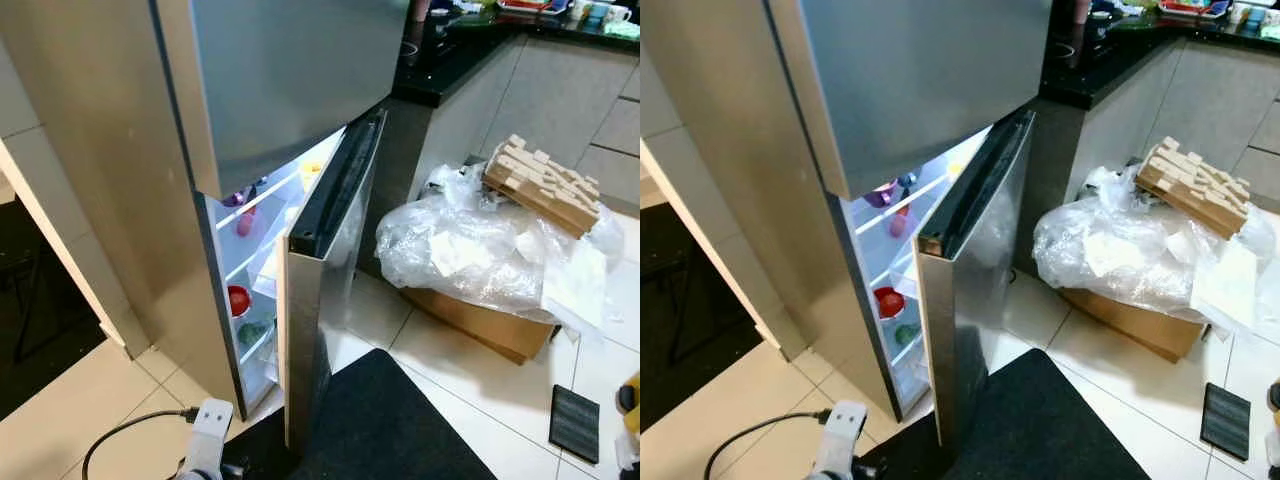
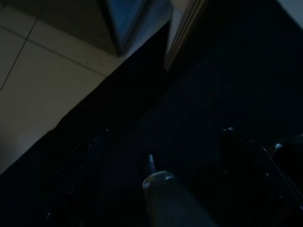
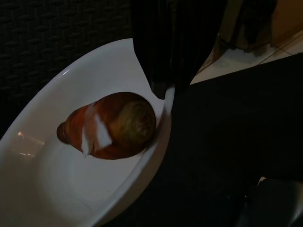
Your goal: Restocking fridge
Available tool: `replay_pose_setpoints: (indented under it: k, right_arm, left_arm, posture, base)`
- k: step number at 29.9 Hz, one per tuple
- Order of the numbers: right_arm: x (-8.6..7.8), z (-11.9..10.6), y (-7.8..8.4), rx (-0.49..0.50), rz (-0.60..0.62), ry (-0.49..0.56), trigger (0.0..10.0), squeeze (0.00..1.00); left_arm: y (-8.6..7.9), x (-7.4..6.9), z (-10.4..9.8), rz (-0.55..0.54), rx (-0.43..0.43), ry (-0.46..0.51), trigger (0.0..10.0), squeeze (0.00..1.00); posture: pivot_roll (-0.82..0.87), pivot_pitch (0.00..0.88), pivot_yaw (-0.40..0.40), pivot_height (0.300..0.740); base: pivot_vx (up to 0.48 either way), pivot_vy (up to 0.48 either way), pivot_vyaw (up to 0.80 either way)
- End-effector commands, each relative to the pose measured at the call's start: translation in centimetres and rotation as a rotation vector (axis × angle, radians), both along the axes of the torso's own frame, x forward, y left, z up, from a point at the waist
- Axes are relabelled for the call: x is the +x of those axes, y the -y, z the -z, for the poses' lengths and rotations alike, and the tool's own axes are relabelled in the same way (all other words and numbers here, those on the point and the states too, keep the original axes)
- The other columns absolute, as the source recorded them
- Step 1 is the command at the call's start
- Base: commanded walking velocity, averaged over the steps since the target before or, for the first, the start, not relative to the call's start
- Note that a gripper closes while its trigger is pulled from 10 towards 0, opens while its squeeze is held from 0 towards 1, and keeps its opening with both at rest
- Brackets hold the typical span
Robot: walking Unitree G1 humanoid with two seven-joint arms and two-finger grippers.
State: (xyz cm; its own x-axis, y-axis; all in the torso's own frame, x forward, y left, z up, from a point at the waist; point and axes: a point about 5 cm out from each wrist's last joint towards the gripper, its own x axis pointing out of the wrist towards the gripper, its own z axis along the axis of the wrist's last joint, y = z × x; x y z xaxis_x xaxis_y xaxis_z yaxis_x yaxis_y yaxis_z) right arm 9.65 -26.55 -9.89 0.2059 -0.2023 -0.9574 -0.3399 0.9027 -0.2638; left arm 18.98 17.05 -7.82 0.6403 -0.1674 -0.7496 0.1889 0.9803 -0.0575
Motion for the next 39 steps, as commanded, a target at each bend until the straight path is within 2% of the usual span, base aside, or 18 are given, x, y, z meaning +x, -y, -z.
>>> replay_pose_setpoints:
  k: [1, 4, 6, 7, 9, 10, 11, 14, 15, 16, 20, 22, 26, 30, 31, 39]
  right_arm:
    - [-0.5, 0.2, -0.3, 0.007, 0.004, -0.015, 10.0, 0.00]
    - [-0.7, 0.2, -0.3, 0.007, 0.008, -0.016, 10.0, 0.00]
    - [-0.7, 0.2, -0.2, 0.007, 0.009, -0.016, 10.0, 0.00]
    - [-0.7, 0.2, -0.2, 0.007, 0.009, -0.016, 10.0, 0.00]
    - [-0.8, 0.2, -0.1, 0.006, 0.008, -0.017, 10.0, 0.00]
    - [-0.8, 0.2, -0.1, 0.006, 0.008, -0.017, 10.0, 0.00]
    - [-0.9, 0.2, 0.1, 0.006, 0.007, -0.017, 10.0, 0.00]
    - [-0.9, 0.2, 0.1, 0.005, 0.008, -0.017, 10.0, 0.00]
    - [-1.0, 0.2, 0.2, 0.005, 0.009, -0.017, 10.0, 0.00]
    - [-1.0, 0.2, 0.2, 0.005, 0.009, -0.017, 10.0, 0.00]
    - [-1.1, 0.2, 0.2, 0.009, 0.017, -0.015, 10.0, 0.00]
    - [-1.1, 0.2, 0.2, 0.010, 0.018, -0.014, 10.0, 0.00]
    - [-1.0, 0.2, 0.1, 0.013, 0.026, -0.009, 10.0, 0.00]
    - [-0.8, 0.2, -0.1, 0.016, 0.031, -0.005, 10.0, 0.00]
    - [-0.8, 0.2, -0.2, 0.016, 0.036, -0.002, 10.0, 0.00]
    - [-1.1, 0.4, -0.3, 0.019, 0.063, -0.001, 10.0, 0.00]
  left_arm:
    - [-0.6, 0.2, -0.2, -0.033, -0.007, 0.021, 10.0, 0.00]
    - [-1.2, 1.9, -1.3, -0.073, -0.011, 0.097, 10.0, 0.00]
    - [-1.8, 4.0, -2.8, -0.111, -0.010, 0.199, 10.0, 0.00]
    - [-1.8, 4.0, -2.8, -0.111, -0.010, 0.199, 10.0, 0.00]
    - [-2.0, 6.2, -4.6, -0.124, -0.034, 0.309, 10.0, 0.00]
    - [-2.0, 6.2, -4.6, -0.124, -0.034, 0.309, 10.0, 0.00]
    - [-1.7, 7.8, -6.1, -0.115, -0.075, 0.394, 10.0, 0.00]
    - [-1.4, 8.6, -6.9, -0.101, -0.094, 0.435, 10.0, 0.00]
    - [-0.4, 10.3, -8.7, -0.064, -0.147, 0.524, 10.0, 0.00]
    - [-0.4, 10.3, -8.7, -0.064, -0.147, 0.524, 10.0, 0.00]
    - [1.9, 12.6, -11.5, 0.023, -0.225, 0.639, 10.0, 0.00]
    - [2.3, 12.9, -11.9, 0.039, -0.236, 0.658, 10.0, 0.00]
    - [4.6, 14.3, -13.8, 0.106, -0.263, 0.721, 10.0, 0.00]
    - [5.7, 14.8, -14.5, 0.124, -0.266, 0.730, 10.0, 0.00]
    - [6.5, 15.2, -15.0, 0.145, -0.266, 0.732, 10.0, 0.00]
    - [8.7, 15.7, -15.9, 0.217, -0.287, 0.730, 10.0, 0.00]
  posture:
    - [0.02, 0.000, -0.035, 0.740]
    - [0.02, 0.000, -0.035, 0.740]
    - [0.02, 0.000, -0.036, 0.740]
    - [0.02, 0.000, -0.036, 0.740]
    - [0.03, 0.000, -0.043, 0.740]
    - [0.03, 0.000, -0.043, 0.740]
    - [0.03, 0.000, -0.045, 0.740]
    - [0.03, 0.000, -0.046, 0.740]
    - [0.03, 0.000, -0.045, 0.740]
    - [0.03, 0.000, -0.045, 0.740]
    - [0.02, 0.000, -0.042, 0.740]
    - [0.02, 0.000, -0.038, 0.740]
    - [0.01, 0.000, -0.035, 0.740]
    - [-0.01, 0.000, -0.031, 0.740]
    - [-0.01, 0.000, -0.027, 0.740]
    - [-0.05, 0.000, -0.006, 0.740]
  base:
    - [0.000, 0.000, 0.00]
    - [0.000, 0.000, 0.00]
    - [0.000, 0.000, 0.00]
    - [0.000, 0.000, 0.00]
    - [0.000, 0.000, 0.00]
    - [0.000, 0.000, 0.00]
    - [0.000, 0.000, 0.00]
    - [0.000, 0.000, 0.00]
    - [0.000, 0.000, 0.00]
    - [0.000, 0.000, 0.00]
    - [0.000, 0.000, 0.00]
    - [0.000, 0.000, 0.00]
    - [0.000, 0.000, 0.00]
    - [0.000, 0.000, 0.00]
    - [0.000, 0.000, 0.00]
    - [0.000, 0.000, 0.00]
